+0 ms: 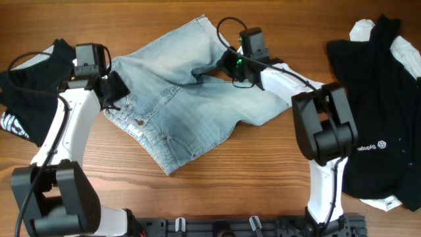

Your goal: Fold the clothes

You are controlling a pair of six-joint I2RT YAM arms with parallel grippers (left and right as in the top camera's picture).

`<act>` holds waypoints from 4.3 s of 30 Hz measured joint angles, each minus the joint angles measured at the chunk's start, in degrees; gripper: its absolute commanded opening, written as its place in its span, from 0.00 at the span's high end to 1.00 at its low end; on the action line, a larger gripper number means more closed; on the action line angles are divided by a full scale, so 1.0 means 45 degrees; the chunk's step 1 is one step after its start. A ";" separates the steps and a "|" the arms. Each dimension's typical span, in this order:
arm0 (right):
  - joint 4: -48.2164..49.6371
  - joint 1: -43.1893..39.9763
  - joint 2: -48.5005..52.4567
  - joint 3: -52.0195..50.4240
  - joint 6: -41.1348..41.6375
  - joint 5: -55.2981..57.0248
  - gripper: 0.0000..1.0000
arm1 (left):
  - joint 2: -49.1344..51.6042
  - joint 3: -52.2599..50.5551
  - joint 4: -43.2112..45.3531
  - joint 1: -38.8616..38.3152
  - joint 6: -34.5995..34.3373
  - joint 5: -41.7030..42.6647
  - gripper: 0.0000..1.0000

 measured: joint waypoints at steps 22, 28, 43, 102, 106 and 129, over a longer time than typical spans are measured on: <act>-0.7936 -0.5945 -0.2395 0.0243 -0.5756 0.0476 0.36 | 0.0005 -0.0005 -0.0690 -0.0578 0.1239 0.4201 0.00; -1.0462 -0.5960 -0.3303 0.0238 -0.6392 0.1846 0.34 | 0.0005 -0.0466 -0.2482 -0.2035 -0.0146 0.4813 0.00; -1.2274 -0.5960 -0.4745 0.0238 -0.6766 0.2361 0.34 | 0.0005 -0.4099 0.0287 -0.6324 -0.9491 0.5051 0.31; -0.8034 -0.2987 -1.1176 -1.1570 -0.0437 0.2035 0.69 | -0.0622 -0.4284 -0.0520 0.0160 -0.6169 0.2365 0.96; -0.7572 -0.2977 -1.0967 -1.1642 -0.0272 0.1996 0.95 | -0.0622 -0.4284 -0.1039 0.0146 -0.6028 0.2419 0.96; -1.2852 -0.4653 -1.3226 -0.4197 -0.4969 0.1647 0.89 | -0.8034 -0.2244 -0.6042 0.0063 -0.3468 0.3133 0.96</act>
